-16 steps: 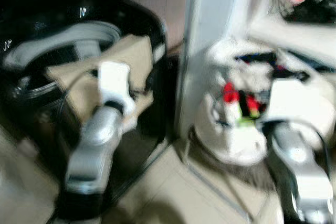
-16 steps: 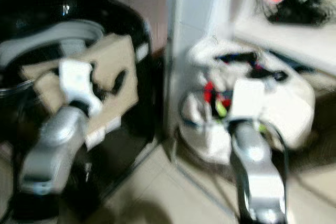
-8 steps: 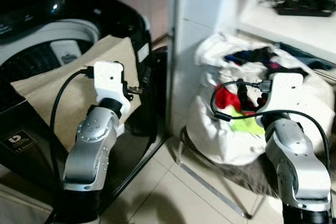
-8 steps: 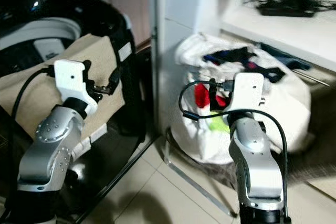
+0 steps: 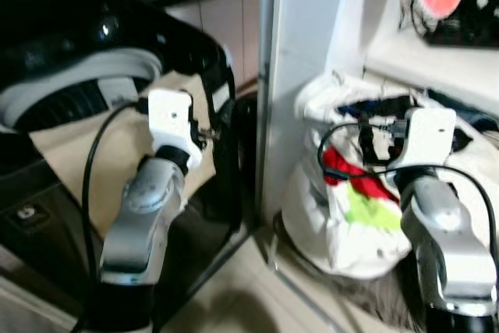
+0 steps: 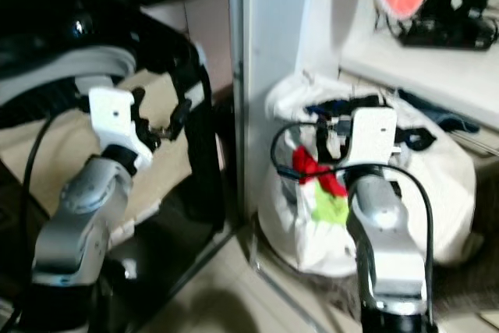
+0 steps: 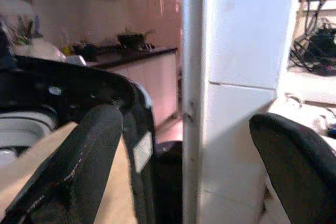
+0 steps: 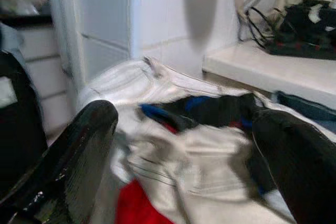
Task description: Clothes washing
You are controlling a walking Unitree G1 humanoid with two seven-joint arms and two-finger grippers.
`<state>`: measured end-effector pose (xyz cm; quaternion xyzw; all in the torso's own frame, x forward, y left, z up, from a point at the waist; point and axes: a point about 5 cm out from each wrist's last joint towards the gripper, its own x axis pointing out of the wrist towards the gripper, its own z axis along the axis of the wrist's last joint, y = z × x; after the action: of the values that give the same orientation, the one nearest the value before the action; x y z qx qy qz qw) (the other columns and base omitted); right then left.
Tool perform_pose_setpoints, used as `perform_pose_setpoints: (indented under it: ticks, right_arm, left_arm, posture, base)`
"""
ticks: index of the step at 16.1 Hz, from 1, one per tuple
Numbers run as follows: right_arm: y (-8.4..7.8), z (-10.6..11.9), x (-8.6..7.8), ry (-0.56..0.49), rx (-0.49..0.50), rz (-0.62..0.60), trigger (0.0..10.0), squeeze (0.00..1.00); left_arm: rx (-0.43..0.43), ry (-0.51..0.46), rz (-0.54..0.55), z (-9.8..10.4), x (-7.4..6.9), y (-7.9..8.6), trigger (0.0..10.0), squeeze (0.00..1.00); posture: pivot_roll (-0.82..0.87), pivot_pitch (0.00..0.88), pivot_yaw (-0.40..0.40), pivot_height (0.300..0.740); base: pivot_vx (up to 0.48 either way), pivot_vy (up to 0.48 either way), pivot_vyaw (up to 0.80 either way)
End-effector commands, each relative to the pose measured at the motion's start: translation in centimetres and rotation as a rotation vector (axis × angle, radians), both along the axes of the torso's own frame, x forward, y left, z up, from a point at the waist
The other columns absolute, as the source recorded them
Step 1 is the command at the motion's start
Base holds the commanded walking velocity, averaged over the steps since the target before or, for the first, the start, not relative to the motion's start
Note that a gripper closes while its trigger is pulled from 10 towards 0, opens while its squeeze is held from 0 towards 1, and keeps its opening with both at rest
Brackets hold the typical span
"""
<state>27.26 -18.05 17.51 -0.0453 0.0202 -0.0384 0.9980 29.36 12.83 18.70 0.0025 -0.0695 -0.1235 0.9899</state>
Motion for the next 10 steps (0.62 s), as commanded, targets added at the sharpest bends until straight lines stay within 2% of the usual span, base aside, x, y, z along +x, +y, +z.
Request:
perform_pose_setpoints:
  ticks: [1, 6, 9, 10]
  right_arm:
    - [0.52, 0.39, 0.0, -0.023, 0.003, 0.02, 10.0, 0.0]
    - [0.59, 0.43, -0.02, -0.022, 0.038, 0.028, 10.0, 0.0]
    - [0.66, 0.22, -0.11, -0.003, 0.046, 0.024, 10.0, 0.0]
    - [0.63, 0.17, -0.17, 0.001, 0.043, 0.02, 10.0, 0.0]
  left_arm:
    - [0.007, 0.013, 0.021, -0.16, -0.03, 0.71, 10.0, 0.0]
    - [-0.003, 0.024, 0.027, -0.22, 0.05, 0.97, 10.0, 0.0]
    - [-0.012, 0.03, 0.023, -0.25, 0.19, 0.84, 10.0, 0.0]
    - [-0.015, 0.031, 0.021, -0.26, 0.22, 0.77, 10.0, 0.0]
  posture:
    - [-0.06, 0.0, 0.01, 0.74]
    - [-0.06, 0.0, 0.013, 0.74]
    - [-0.07, 0.0, 0.016, 0.74]
    - [-0.07, 0.0, 0.016, 0.74]
  base:
    - [0.289, 0.0, 0.0]
    - [0.287, 0.0, 0.0]
    - [0.303, 0.0, -0.69]
    - [0.304, 0.0, 0.0]
